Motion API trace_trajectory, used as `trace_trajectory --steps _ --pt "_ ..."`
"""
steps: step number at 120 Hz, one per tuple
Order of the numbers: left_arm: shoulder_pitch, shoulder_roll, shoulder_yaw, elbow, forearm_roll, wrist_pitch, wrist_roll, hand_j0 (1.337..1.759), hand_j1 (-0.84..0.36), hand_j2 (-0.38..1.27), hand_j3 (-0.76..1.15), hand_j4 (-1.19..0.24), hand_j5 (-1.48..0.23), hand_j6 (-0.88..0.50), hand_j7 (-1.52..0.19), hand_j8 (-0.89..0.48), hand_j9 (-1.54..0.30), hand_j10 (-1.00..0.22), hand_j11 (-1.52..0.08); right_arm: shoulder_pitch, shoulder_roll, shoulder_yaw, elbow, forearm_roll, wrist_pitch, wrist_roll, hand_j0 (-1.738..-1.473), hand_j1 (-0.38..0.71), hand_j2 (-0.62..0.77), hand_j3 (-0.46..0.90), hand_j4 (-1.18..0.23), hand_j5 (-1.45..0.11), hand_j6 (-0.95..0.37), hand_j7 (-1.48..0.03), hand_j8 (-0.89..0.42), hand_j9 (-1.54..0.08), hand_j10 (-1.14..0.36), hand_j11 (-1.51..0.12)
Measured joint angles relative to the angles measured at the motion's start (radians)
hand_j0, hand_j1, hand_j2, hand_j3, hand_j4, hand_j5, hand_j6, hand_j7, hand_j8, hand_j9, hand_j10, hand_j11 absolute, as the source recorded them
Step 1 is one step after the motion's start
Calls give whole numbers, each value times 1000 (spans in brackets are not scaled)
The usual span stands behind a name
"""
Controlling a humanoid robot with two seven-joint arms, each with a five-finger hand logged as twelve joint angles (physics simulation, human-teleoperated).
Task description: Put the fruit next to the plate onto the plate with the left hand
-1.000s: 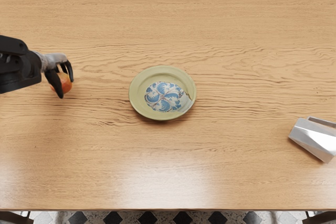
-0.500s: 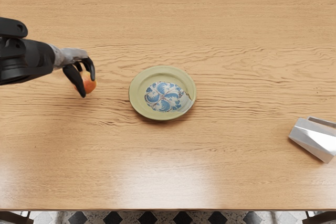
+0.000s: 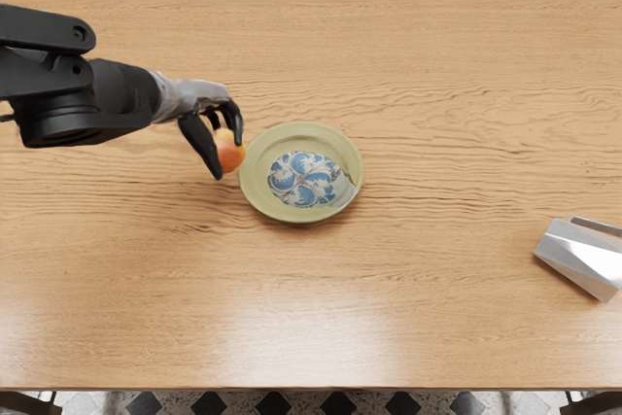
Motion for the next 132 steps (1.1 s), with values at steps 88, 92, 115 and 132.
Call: trace_trajectory --steps 88,92,115,132 --pt "61 -176 -131 63 -12 -10 2 1647 -369 466 0 -743 -1165 -244 -1162 -292 -1083 -697 -1099 0 0 0 0 0 0 0 -1658 -318 -5 0 -26 -34 -26 -34 -26 -34 -26 -34" --pt "61 -176 -131 66 -11 -9 2 1648 -345 426 0 -766 -1110 -275 -1113 -317 -1042 -685 -1055 0 0 0 0 0 0 0 -1658 -318 -5 0 -26 -34 -26 -34 -26 -34 -26 -34" --pt "62 -182 -140 73 -10 -9 1 1654 -196 231 0 -585 -735 -333 -736 -353 -709 -500 -713 0 0 0 0 0 0 0 -1658 -318 -5 0 -26 -34 -26 -34 -26 -34 -26 -34" --pt "62 -175 -146 74 -13 -10 1 1656 -92 144 0 -433 -550 -307 -551 -317 -537 -391 -539 0 0 0 0 0 0 0 -1658 -318 -5 0 -26 -34 -26 -34 -26 -34 -26 -34"
